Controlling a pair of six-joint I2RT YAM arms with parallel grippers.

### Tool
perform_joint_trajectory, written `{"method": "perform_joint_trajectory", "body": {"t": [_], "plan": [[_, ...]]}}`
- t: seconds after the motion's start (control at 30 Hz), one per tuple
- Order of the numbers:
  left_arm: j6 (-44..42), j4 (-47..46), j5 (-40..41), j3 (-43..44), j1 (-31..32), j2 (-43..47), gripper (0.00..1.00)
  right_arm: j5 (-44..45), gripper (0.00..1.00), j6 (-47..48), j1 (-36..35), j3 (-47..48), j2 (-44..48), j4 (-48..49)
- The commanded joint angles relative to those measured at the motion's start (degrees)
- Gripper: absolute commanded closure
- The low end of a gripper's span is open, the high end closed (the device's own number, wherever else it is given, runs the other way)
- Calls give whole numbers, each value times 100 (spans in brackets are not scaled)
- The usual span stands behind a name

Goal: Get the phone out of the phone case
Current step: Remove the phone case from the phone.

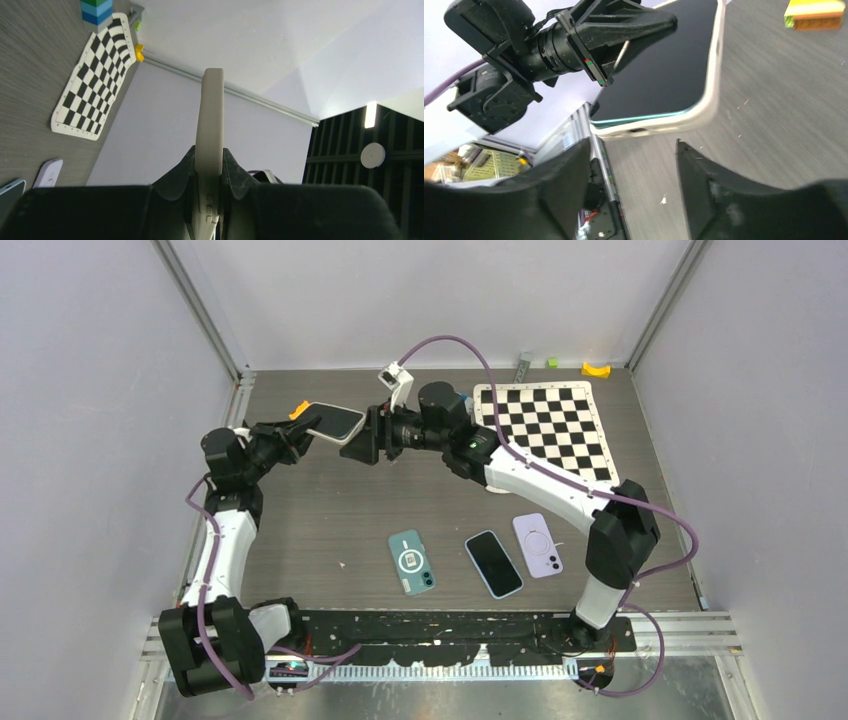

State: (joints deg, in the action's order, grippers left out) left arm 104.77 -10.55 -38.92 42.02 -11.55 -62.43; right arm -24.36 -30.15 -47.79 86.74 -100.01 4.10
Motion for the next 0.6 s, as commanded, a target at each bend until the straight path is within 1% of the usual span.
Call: {"method": "perform_joint_trajectory", "body": {"t": [0.0,0.03,0.1,0.13,0.23,0.27,0.3,0.43,0.5,0.53,0.57], "plan": [[-214,-821,-509,358,92,34,100,-258,21,224,186,-270,364,-11],[-306,-860,-530,374,92,-1,100,-569,11,217,237,-328,461,24],[-440,-973,-587,377,92,-45,100,-987,5,78,480,-460,584,178],[-509,-1028,-605,377,92,-57,100,-1121,4,-151,533,-524,616,293],[-712,-1143,-668,401,92,-74,100,-1482,4,-851,730,-852,752,1146],[-822,-1146,-682,426,96,-76,100,-1508,4,-1197,746,-931,774,1304],[-865,-1143,-695,435,92,-76,100,-1496,4,-1345,763,-948,777,1535],[-1177,-1143,-807,553,94,-76,100,-1248,4,-1987,784,-898,754,1757],[-1240,-1141,-836,570,94,-48,100,-1158,8,-2297,785,-816,691,1797],[-1273,-1135,-841,578,92,-30,100,-1134,13,-2494,787,-755,633,1871],[-1290,-1115,-837,579,94,-15,100,-1125,16,-2605,784,-737,606,1926]]}}
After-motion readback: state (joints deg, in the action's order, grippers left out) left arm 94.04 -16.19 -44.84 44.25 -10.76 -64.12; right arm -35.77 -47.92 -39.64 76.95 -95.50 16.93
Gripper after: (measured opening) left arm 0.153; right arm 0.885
